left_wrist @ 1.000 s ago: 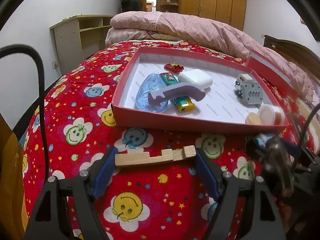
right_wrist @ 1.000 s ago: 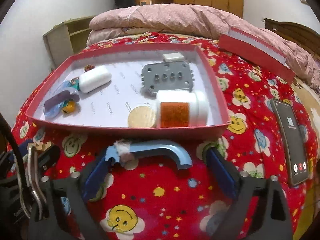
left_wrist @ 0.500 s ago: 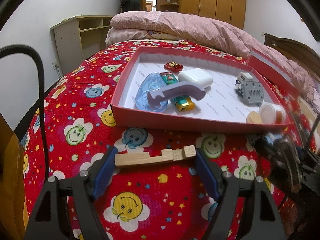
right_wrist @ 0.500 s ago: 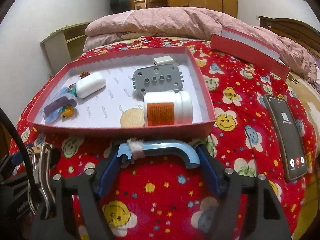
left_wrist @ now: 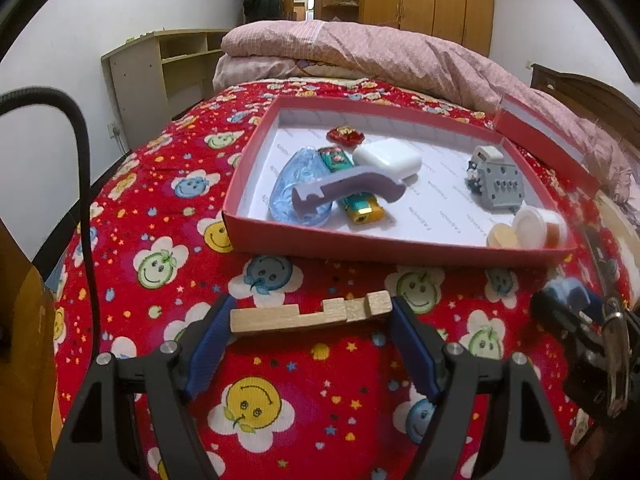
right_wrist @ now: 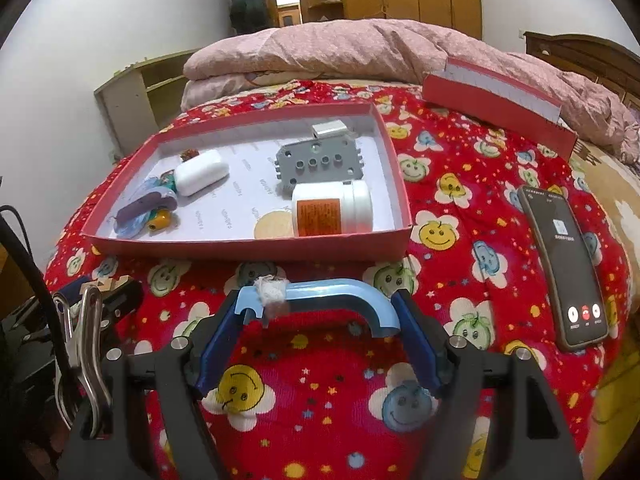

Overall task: Organize rigid objects
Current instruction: 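Carry wooden stick into box with left tool while right tool carries blue handle in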

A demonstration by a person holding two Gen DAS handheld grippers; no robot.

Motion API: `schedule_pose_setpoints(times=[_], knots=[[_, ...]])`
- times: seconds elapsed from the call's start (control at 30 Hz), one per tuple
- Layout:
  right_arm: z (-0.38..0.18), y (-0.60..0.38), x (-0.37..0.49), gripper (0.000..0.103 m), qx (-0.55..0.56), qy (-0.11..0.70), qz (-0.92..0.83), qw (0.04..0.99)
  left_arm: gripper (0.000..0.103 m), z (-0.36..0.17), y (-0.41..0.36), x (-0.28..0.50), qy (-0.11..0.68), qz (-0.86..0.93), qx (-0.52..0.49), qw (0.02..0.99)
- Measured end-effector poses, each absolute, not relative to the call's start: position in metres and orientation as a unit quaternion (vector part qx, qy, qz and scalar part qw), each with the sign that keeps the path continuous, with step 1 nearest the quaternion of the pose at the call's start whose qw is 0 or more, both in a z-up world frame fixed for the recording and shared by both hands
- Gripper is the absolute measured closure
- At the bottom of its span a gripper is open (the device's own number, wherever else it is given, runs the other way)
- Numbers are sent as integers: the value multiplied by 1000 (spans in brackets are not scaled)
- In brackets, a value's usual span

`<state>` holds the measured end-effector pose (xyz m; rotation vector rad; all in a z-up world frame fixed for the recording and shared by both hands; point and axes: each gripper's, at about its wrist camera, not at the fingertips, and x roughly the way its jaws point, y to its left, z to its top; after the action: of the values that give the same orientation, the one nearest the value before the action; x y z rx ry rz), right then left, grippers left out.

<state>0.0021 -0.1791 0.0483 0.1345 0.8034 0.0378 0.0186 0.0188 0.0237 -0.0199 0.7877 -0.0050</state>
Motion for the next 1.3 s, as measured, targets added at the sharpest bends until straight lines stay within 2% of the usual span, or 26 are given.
schedule_pose_setpoints(times=[0.77, 1.3], knots=[[67, -184, -13, 28, 77, 363, 47, 928, 22, 58, 14, 1, 365, -27, -20, 931], [87, -191, -1, 28, 65, 347, 73, 933, 22, 84, 16, 38, 365, -52, -41, 929]])
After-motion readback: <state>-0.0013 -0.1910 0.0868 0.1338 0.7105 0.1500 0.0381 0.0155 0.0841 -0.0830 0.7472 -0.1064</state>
